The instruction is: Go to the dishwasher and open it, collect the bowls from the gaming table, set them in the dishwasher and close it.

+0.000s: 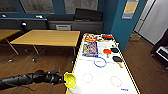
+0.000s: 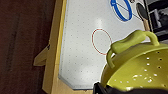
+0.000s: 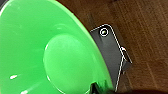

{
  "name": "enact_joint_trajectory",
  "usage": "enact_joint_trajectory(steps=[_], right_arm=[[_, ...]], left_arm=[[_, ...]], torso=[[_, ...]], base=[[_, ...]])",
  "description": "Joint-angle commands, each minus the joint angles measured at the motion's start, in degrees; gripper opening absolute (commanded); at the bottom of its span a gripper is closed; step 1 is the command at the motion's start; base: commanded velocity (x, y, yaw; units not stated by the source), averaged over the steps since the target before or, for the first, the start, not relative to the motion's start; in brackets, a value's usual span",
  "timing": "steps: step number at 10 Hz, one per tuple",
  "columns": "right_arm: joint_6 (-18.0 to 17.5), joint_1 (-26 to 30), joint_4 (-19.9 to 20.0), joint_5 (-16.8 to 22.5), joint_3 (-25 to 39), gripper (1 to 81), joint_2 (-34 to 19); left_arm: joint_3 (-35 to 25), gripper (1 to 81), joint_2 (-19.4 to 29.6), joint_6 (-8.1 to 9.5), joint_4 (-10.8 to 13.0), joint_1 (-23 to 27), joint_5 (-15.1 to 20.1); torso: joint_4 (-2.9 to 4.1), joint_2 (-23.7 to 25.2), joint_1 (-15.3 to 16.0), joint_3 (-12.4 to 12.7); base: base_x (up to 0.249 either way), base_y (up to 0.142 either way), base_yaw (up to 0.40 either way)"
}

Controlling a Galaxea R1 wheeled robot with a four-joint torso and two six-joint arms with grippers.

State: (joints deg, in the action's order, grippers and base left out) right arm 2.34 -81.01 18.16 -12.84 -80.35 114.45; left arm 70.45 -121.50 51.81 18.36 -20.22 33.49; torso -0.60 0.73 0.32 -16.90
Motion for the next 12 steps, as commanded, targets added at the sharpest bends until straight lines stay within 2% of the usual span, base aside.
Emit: enact_joint_trajectory(steps=[1,4,5,7,8,9,10,12], right_arm=[[0.38,1.15,-1.29,4.05,1.61,1.0,-3.32],[0.38,0.97,-1.29,3.96,1.26,1.0,-3.85],[0.38,0.97,-1.29,4.05,0.99,1.0,-3.67],[0.38,0.97,-1.29,4.05,-0.23,1.0,-2.88],[0.38,0.97,-1.29,4.14,-1.03,1.0,-2.44],[0.38,0.36,-1.38,4.14,-2.35,1.0,-1.82],[0.38,-0.08,-1.38,4.14,-3.92,1.0,-1.12],[0.30,-0.79,-1.38,4.14,-6.38,1.0,0.11]], left_arm=[[-7.96,1.0,7.50,-1.01,8.95,-9.77,-2.89],[-6.46,1.0,8.37,-1.19,16.34,-19.28,-6.05],[-6.29,1.0,8.38,-1.27,18.55,-22.34,-6.59],[-3.15,1.0,6.19,-1.27,22.85,-28.68,-7.47],[-1.10,1.0,4.86,-1.27,24.18,-31.65,-7.47],[1.80,1.0,3.63,-1.36,25.85,-34.73,-9.05],[5.30,1.0,2.75,-1.27,26.99,-37.73,-13.26],[11.54,1.0,2.48,-1.45,27.08,-43.45,-21.67]], torso=[[0.00,0.00,0.00,5.49],[0.00,0.05,-0.07,11.52],[0.00,0.05,-0.09,7.95],[0.00,0.13,-0.18,10.89],[0.00,0.13,-0.22,11.38],[0.00,0.13,-0.22,11.52],[0.00,0.15,-0.22,11.36],[0.00,0.15,-0.24,11.36]], base=[[0.000,0.000,0.000],[0.000,0.000,0.000],[0.000,0.000,0.000],[0.000,0.000,0.000],[0.000,0.000,0.000],[0.000,0.000,0.000],[0.000,0.000,0.000],[0.000,0.000,0.000]])
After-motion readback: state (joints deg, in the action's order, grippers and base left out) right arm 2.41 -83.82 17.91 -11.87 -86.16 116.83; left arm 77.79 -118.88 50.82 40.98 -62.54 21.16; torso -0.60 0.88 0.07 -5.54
